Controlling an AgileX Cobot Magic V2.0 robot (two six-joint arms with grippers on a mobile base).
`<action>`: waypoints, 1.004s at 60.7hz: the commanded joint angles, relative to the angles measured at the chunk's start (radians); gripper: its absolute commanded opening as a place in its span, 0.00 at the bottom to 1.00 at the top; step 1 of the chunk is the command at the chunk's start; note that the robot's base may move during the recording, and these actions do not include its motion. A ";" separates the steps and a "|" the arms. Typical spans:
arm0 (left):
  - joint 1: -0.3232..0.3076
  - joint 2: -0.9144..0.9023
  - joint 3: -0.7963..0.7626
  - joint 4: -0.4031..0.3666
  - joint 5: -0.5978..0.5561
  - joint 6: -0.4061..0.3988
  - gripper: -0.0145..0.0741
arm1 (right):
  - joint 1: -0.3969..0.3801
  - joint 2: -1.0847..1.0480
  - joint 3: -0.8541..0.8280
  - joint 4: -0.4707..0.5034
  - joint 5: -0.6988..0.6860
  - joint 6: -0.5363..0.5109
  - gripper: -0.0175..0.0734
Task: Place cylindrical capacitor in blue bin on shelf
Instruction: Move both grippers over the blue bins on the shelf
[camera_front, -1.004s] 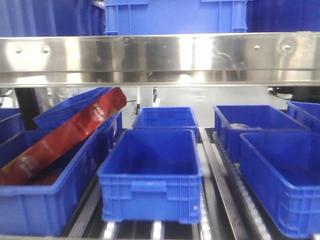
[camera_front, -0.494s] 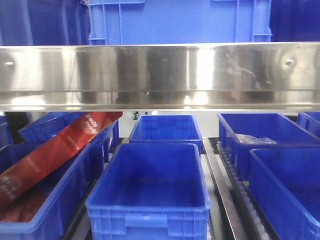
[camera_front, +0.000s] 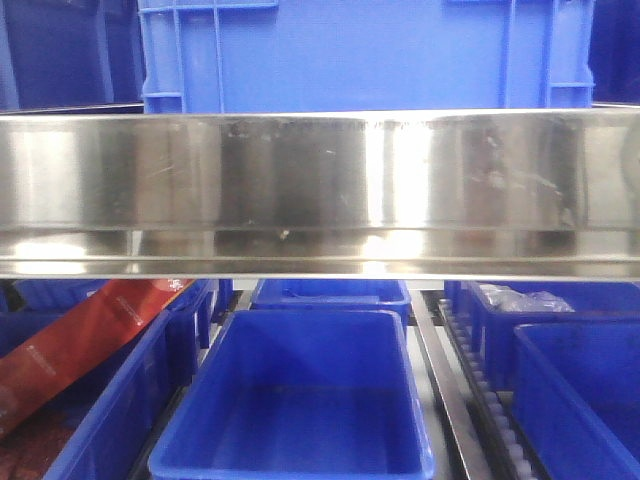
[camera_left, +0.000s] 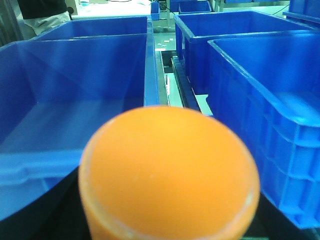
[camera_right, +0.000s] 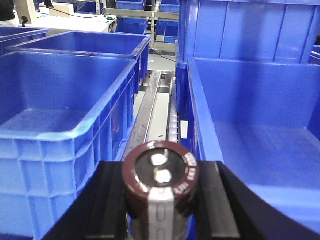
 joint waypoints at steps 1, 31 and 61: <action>-0.005 -0.004 -0.009 -0.005 -0.021 0.000 0.04 | -0.004 0.000 -0.005 -0.005 -0.031 -0.009 0.01; -0.005 -0.004 -0.009 -0.005 -0.021 0.000 0.04 | -0.004 0.000 -0.005 -0.005 -0.031 -0.009 0.01; -0.005 -0.004 -0.009 -0.005 -0.021 0.000 0.04 | -0.004 0.000 -0.005 -0.005 -0.031 -0.009 0.01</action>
